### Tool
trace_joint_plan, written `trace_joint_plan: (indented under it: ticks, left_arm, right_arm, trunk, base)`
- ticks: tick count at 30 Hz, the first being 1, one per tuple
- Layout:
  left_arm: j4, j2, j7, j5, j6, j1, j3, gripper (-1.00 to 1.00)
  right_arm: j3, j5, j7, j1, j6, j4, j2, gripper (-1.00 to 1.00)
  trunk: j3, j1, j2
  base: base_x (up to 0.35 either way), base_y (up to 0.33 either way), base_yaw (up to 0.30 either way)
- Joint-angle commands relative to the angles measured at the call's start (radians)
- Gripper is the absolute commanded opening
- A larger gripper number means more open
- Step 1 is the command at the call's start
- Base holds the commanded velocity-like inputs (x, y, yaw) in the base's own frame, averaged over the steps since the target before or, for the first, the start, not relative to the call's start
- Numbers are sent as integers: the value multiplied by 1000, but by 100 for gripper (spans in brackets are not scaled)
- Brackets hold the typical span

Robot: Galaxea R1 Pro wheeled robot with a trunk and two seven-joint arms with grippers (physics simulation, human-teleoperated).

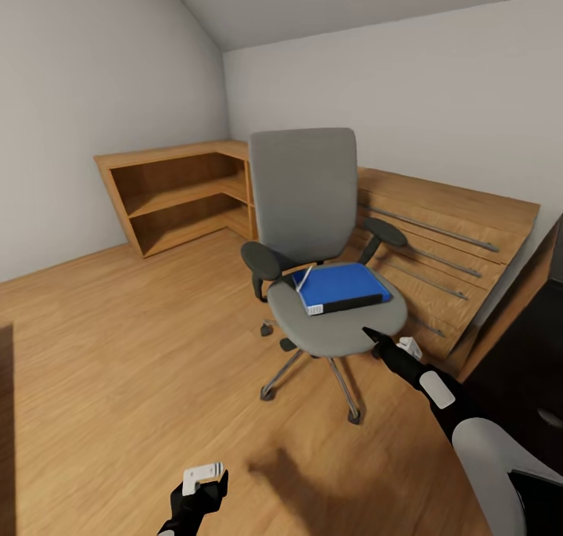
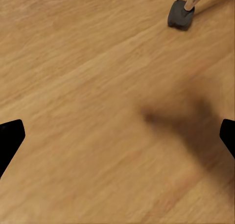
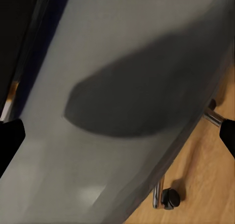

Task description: In the bedroom, organize the workspace by keeping the computer under the desk, ensuring the monitor is on the desk, placing the keyboard on the desk next to the monitor, placing the mouse on the desk next to the keyboard, moving the folder from the swivel chair onto the desk next to the mouse, stacking the notebook on top of the folder with the pen on top of the notebook, and positioning the swivel chair next to the desk.

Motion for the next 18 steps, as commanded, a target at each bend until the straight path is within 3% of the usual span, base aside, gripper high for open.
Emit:
trace_joint_plan:
  ticks: [1,12,18]
  left_arm:
    - [0,0,5,6,-3,0,-4,100]
    - [1,0,7,6,-3,0,-4,100]
    - [1,0,8,6,-2,0,-4,100]
  right_arm:
    - [-5,-7,2,-1,9,0,0,100]
    - [-5,-7,2,-1,9,0,0,100]
    - [-5,-7,2,-1,9,0,0,100]
  trunk:
    - [-1,0,0]
    - [-1,0,0]
    - [-1,0,0]
  base:
    - [127,-18,0]
    - [27,-9,0]
    - [77,-102,0]
